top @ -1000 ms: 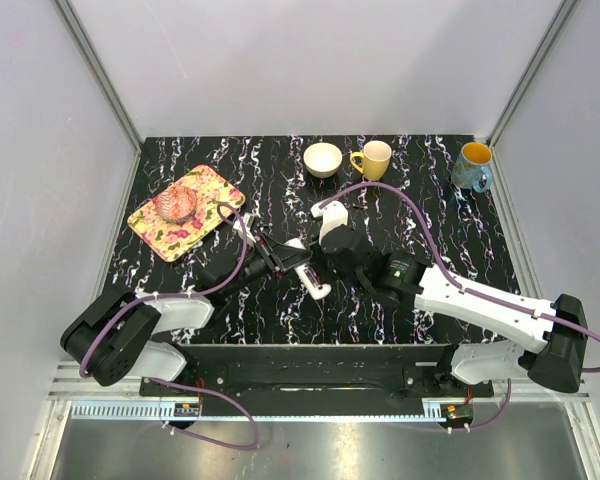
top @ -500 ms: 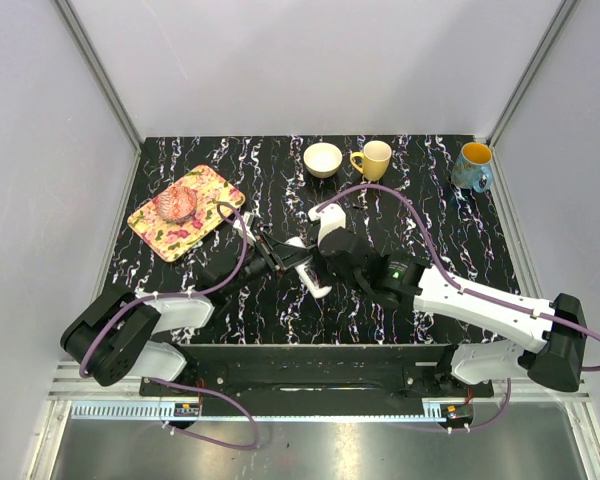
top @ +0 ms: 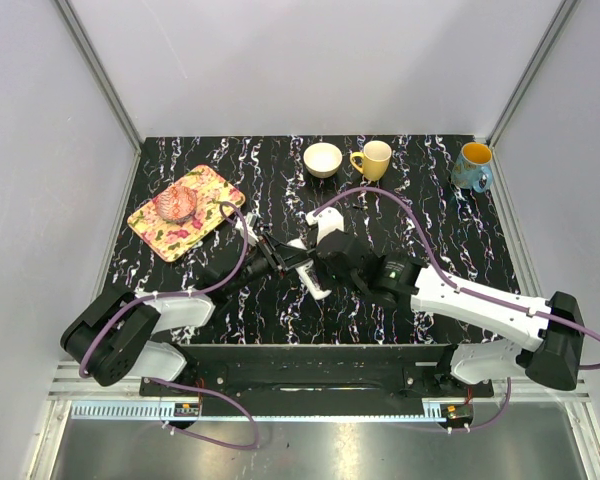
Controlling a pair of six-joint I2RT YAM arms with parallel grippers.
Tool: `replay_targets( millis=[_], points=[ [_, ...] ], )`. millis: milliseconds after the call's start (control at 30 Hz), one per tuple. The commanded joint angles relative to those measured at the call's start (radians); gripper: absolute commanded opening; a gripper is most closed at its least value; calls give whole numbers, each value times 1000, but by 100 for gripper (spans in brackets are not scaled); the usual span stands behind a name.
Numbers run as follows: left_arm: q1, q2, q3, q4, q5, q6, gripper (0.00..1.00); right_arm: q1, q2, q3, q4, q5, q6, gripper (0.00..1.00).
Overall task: Load the batteries into the remote control
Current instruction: Load the battery into the remote control.
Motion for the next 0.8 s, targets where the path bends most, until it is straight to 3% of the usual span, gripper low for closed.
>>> replay_targets(
  millis=[0,767],
  points=[
    [7,-60,67,118,-18,-24,0,8,16,-6,-86,-27,1,0],
    [30,-115,167,87,-18,11,0,14,102,17,-188,-119,54,0]
  ],
)
